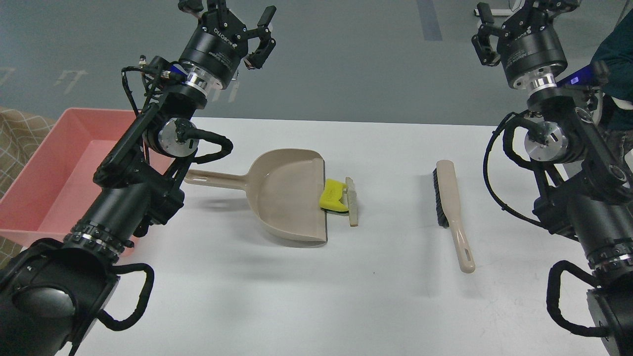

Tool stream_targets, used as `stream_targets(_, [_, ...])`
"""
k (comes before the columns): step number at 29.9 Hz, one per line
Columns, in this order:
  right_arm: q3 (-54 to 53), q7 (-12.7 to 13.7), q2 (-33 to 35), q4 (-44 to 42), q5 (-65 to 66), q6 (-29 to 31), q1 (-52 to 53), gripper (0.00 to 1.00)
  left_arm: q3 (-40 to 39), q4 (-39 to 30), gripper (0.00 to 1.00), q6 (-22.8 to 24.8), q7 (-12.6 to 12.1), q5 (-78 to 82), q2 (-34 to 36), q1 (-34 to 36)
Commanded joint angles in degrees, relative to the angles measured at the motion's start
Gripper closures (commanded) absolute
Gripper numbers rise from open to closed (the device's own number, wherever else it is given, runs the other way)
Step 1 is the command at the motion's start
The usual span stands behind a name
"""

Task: Sweep and dump garbage into bin
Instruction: 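Move the left gripper toward the beige dustpan's handle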

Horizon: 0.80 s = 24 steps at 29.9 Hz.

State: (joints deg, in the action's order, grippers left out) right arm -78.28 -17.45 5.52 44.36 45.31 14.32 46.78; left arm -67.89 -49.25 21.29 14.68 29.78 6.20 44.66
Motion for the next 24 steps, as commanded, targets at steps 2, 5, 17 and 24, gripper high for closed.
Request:
stream_targets(2, [-0.03, -0.04, 1.07, -0.24, 0.04, -0.43, -0.81, 0.00, 1.27, 0.21, 0.02, -0.37, 0.00, -0.07, -0.67, 0.07])
stream_targets(5, [-0.03, -0.04, 1.50, -0.33, 0.04, -0.43, -0.81, 0.00, 1.35, 0.21, 0.02, -0.64, 0.00, 0.02, -0.67, -0.02])
stream_targets(17, [0.50, 0.05, 2.39, -0.59, -0.05, -0.43, -1.87, 0.00, 1.27, 4.59, 0.02, -0.55, 0.00, -0.86, -0.32, 1.74])
stream_targets(24, [0.59, 0.05, 2.56, -5.77, -0.05, -0.52, -0.90, 0.00, 1.79, 7.50, 0.02, -0.03, -0.18, -0.86, 0.56, 1.83])
